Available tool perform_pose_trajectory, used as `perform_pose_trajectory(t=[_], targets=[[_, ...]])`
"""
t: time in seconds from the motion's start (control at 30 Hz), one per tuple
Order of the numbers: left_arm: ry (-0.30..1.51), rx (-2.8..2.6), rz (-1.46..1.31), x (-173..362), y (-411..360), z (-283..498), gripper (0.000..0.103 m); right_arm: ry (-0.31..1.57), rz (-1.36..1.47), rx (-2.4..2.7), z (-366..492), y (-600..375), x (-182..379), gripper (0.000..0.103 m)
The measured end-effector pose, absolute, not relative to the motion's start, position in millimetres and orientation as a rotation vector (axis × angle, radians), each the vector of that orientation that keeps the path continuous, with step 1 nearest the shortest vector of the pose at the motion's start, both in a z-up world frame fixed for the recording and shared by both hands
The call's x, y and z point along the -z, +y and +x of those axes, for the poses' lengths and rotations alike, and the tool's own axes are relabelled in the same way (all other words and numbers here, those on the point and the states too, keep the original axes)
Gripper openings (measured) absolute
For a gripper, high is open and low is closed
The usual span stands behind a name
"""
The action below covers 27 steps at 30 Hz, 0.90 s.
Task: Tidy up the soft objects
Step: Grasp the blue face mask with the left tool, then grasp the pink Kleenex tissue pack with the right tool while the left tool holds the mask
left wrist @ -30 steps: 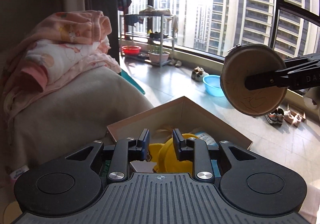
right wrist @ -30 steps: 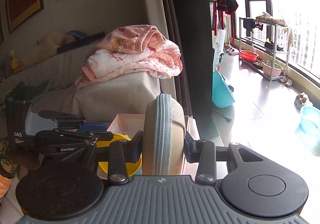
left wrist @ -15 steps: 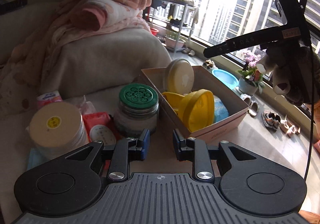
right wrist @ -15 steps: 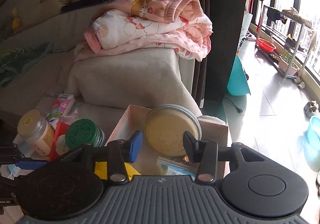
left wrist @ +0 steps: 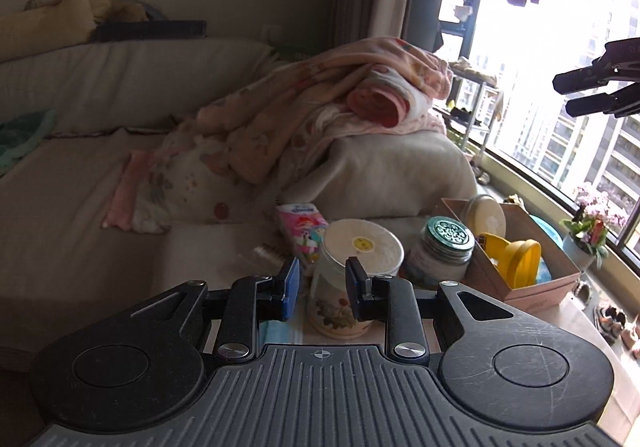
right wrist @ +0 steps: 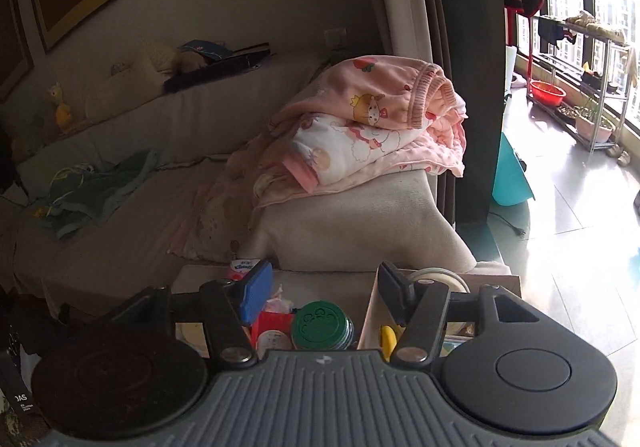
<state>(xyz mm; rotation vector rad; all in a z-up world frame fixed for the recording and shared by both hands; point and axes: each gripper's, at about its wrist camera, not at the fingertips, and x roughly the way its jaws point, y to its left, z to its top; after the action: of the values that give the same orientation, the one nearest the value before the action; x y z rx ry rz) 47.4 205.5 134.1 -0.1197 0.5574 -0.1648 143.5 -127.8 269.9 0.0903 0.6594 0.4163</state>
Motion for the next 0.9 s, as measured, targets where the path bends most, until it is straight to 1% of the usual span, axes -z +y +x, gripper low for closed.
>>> perform_pose_trajectory(t=[0.1,0.17,0.27,0.43,0.6,0.67,0.9], targets=[[0.602,0.159,-0.117,-131,221,53,0.028,0.598,0.063,-0.444,139,-91,-294,0.068],[0.654,0.153,-0.130,-117,226,67,0.028,0.585,0.044,-0.472,141,-70,-303,0.068],[0.746,0.139,-0.159,-88,234,88,0.028,0.627,0.023,-0.555,152,-49,-300,0.068],[0.858,0.195,-0.216,-58,246,113,0.028,0.726,-0.035,-0.579,173,-46,-268,0.068],[0.945,0.257,-0.329,-35,255,145,0.028,0.746,-0.102,-0.614,180,-56,-236,0.068],[0.987,0.268,-0.295,-29,246,149,0.028,0.743,-0.122,-0.632,180,-59,-226,0.068],[0.984,0.285,-0.041,-33,193,118,0.030,0.738,-0.209,-0.655,181,-60,-193,0.068]])
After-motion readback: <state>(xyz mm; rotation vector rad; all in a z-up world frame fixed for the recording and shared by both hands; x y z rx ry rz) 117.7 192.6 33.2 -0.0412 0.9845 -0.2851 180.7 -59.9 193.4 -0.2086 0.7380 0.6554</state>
